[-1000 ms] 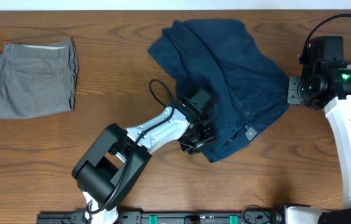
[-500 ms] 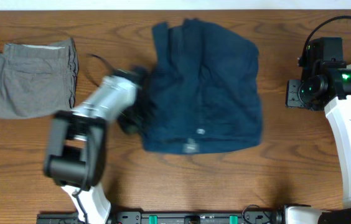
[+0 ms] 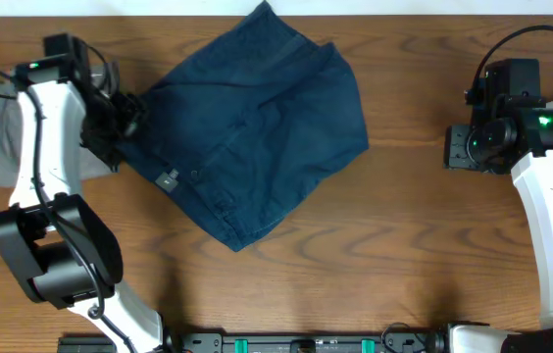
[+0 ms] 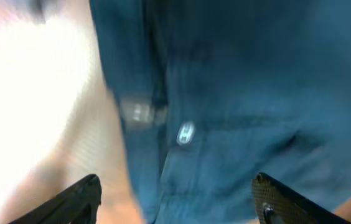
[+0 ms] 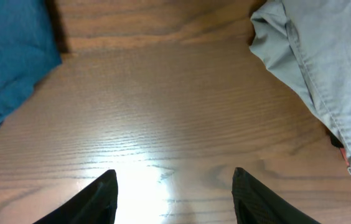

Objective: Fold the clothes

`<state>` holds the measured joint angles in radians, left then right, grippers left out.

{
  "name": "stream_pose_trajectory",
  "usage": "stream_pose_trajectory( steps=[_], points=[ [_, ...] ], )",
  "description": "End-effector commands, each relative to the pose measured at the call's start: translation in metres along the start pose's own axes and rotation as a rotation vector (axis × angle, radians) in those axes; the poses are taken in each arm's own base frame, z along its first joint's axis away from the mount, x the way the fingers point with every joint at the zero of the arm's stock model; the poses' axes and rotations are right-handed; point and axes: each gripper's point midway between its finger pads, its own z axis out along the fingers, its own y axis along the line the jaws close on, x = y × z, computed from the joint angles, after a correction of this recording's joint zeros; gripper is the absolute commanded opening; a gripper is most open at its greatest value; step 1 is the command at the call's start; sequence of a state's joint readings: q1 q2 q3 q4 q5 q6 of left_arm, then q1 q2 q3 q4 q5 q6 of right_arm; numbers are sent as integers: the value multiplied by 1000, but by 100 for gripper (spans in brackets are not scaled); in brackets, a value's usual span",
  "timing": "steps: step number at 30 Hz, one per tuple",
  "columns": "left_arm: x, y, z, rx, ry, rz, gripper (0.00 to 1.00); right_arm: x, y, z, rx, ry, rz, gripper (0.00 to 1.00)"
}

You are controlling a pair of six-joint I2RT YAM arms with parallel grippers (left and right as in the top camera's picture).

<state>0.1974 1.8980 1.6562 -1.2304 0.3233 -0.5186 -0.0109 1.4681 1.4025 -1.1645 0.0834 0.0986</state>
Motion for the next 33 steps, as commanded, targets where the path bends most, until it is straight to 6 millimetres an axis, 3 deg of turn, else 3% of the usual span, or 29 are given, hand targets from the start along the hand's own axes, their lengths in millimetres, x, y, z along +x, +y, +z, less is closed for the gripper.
stream_pose_trajectory(
  steps=[1,6,13,16,17,20,23,28,33],
  points=[
    [45,-7,19,-39,134,128,79,-4,-2,-4,-5,-18,8,57],
    [108,-3,61,-156,272,216,79,-5,-2,-4,-5,-22,9,57],
    [160,23,122,-272,324,117,78,-3,-2,-4,-4,-15,8,58],
    [172,24,138,-251,337,139,70,-3,-2,-4,-4,-15,8,58],
    [175,24,141,-247,339,146,60,-3,-2,-4,-4,-16,8,58],
    [180,27,145,-255,347,162,23,-5,-2,-4,-5,-24,9,58],
    [182,29,144,-257,358,195,6,-9,0,-3,-15,-36,9,57],
    [190,46,133,-302,428,236,6,-8,25,10,-146,9,5,56],
    [197,73,111,-388,514,274,6,4,69,38,-365,137,-32,57]
  ],
)
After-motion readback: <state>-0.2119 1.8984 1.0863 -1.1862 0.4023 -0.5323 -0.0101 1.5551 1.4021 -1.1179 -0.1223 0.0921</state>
